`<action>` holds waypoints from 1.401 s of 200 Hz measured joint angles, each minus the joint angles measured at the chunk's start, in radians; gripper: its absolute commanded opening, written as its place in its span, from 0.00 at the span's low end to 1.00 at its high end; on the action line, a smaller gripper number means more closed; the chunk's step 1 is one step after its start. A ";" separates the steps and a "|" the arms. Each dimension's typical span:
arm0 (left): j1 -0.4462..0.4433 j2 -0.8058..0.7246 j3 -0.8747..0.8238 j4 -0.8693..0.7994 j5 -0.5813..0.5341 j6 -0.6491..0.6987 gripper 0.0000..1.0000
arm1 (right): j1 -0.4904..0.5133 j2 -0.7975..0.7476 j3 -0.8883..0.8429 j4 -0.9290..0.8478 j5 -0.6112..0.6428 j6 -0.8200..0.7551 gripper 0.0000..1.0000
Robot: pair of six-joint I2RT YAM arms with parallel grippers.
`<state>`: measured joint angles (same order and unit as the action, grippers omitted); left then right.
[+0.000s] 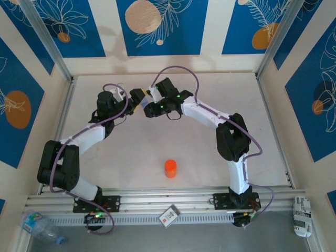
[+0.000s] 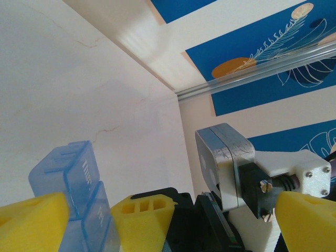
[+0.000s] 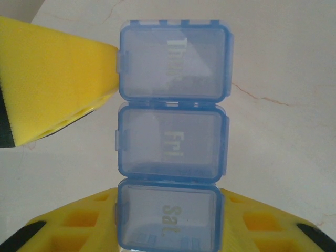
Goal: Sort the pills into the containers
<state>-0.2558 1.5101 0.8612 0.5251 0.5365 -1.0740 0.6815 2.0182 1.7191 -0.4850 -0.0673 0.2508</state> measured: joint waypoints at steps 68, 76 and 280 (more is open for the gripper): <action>-0.025 0.003 0.021 0.022 -0.015 -0.037 1.00 | 0.002 0.003 0.000 0.003 0.003 0.014 0.29; -0.032 0.003 0.030 0.032 -0.013 -0.040 1.00 | 0.002 0.006 0.000 0.003 0.001 0.014 0.29; -0.019 -0.078 -0.045 -0.085 -0.154 0.037 1.00 | -0.145 0.145 -0.011 -0.033 -0.047 -0.246 0.35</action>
<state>-0.2749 1.4322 0.8162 0.4397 0.3828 -1.0370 0.5369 2.1628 1.7081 -0.5179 -0.1146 0.0044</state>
